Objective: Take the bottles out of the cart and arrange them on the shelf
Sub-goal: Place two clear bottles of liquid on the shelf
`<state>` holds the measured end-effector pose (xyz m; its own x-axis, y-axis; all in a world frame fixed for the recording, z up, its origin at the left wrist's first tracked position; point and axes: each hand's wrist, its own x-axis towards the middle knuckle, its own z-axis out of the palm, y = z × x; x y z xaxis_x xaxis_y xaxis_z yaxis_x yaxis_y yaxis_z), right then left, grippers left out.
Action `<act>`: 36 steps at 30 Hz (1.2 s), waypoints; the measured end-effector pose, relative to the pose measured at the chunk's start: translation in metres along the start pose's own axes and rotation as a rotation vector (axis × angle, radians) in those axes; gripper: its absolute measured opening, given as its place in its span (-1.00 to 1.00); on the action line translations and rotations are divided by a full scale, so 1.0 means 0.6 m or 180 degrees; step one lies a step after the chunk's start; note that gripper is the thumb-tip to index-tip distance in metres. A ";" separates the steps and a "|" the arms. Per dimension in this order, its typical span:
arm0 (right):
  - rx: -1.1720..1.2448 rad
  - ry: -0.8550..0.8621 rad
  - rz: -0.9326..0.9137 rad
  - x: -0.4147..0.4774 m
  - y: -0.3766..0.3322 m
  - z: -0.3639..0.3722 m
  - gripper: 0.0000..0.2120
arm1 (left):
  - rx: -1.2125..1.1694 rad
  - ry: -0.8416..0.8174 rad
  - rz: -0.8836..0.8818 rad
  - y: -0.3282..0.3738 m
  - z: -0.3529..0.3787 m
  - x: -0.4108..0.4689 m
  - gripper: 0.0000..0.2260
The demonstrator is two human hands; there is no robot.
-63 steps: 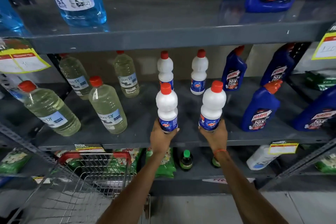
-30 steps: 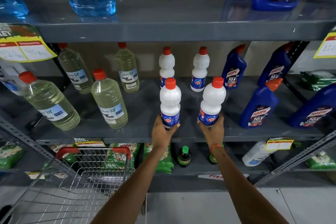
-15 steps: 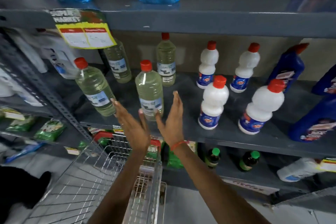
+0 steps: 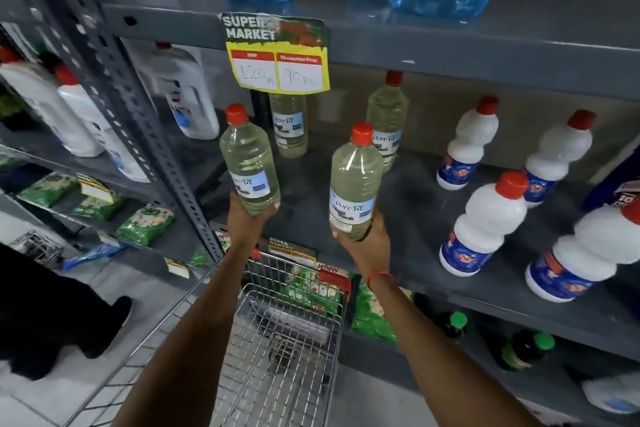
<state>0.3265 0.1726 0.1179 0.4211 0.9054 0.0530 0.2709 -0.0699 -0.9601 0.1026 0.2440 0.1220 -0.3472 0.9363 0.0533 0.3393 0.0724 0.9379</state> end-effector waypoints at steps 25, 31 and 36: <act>-0.0115 -0.0065 -0.0180 0.001 0.012 -0.004 -0.27 | 0.0072 0.0283 0.0243 0.010 -0.009 -0.008 -0.31; -0.0158 -0.0060 -0.0198 0.000 0.012 -0.002 -0.28 | 0.0075 0.0316 0.0270 0.008 -0.009 -0.005 -0.30; -0.0163 -0.0127 -0.0243 0.002 0.014 -0.005 -0.28 | 0.0107 0.0285 0.0191 0.012 -0.012 -0.005 -0.29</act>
<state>0.3317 0.1719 0.1104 0.3630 0.9249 0.1134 0.3453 -0.0204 -0.9383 0.0997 0.2393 0.1313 -0.4016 0.9050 0.1407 0.3904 0.0302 0.9201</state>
